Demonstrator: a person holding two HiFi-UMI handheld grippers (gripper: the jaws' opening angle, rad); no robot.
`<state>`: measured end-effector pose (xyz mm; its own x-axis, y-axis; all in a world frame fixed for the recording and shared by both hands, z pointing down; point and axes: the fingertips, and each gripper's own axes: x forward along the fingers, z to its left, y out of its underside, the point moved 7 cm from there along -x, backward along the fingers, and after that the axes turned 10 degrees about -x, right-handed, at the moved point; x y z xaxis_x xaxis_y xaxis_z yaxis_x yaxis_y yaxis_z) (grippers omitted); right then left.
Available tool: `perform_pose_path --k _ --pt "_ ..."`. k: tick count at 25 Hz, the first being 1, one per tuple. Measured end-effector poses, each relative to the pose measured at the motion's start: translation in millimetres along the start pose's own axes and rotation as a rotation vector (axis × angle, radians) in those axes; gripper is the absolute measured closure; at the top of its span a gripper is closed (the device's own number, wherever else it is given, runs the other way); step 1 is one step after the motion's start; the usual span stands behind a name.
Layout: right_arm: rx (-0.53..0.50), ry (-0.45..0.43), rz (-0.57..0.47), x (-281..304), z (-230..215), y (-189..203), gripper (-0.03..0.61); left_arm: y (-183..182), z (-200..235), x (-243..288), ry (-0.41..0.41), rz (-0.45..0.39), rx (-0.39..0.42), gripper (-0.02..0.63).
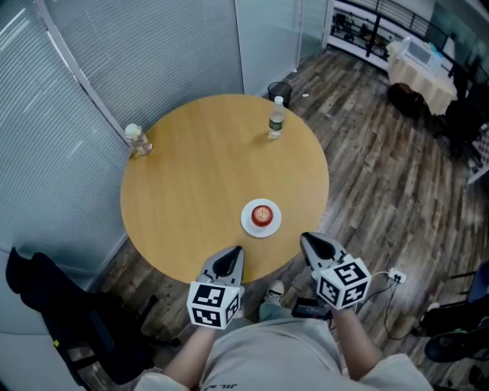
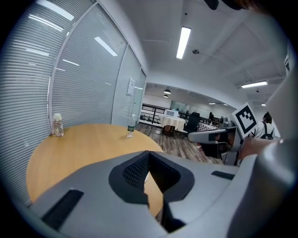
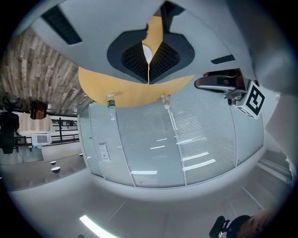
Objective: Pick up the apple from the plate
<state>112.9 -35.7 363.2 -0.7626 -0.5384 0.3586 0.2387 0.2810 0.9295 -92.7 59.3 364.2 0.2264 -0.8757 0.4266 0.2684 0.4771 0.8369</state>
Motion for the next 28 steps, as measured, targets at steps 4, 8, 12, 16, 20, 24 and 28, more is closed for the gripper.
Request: perform_pose_path --k 4,8,12,16,20,24,28 --pt "0.007 -0.017 0.016 12.9 -20.7 -2.7 0.547 -8.4 -1.1 18.2 -0.026 0.004 0.004 0.612" --pt "0.014 -0.021 0.022 22.9 -25.2 -3.7 0.547 -11.4 5.7 28.8 -0.030 0.026 0.004 0.612" --pt "0.033 0.011 0.022 30.1 -31.8 -6.9 0.548 -21.6 10.7 44.7 -0.001 0.044 0.014 0.612" --pt "0.042 0.044 0.016 35.1 -34.9 -10.4 0.547 -30.0 16.3 61.4 0.035 0.067 0.044 0.612" --pt "0.046 0.071 0.023 40.8 -40.9 -8.9 0.547 -37.0 21.2 76.2 0.060 0.073 0.060 0.612" --pt "0.047 0.090 0.044 46.6 -40.4 -3.9 0.547 -34.3 28.3 85.4 0.073 0.091 0.048 0.612" --pt "0.038 0.093 0.065 52.9 -39.4 5.6 0.548 -32.6 32.3 95.0 0.087 0.100 0.054 0.612"
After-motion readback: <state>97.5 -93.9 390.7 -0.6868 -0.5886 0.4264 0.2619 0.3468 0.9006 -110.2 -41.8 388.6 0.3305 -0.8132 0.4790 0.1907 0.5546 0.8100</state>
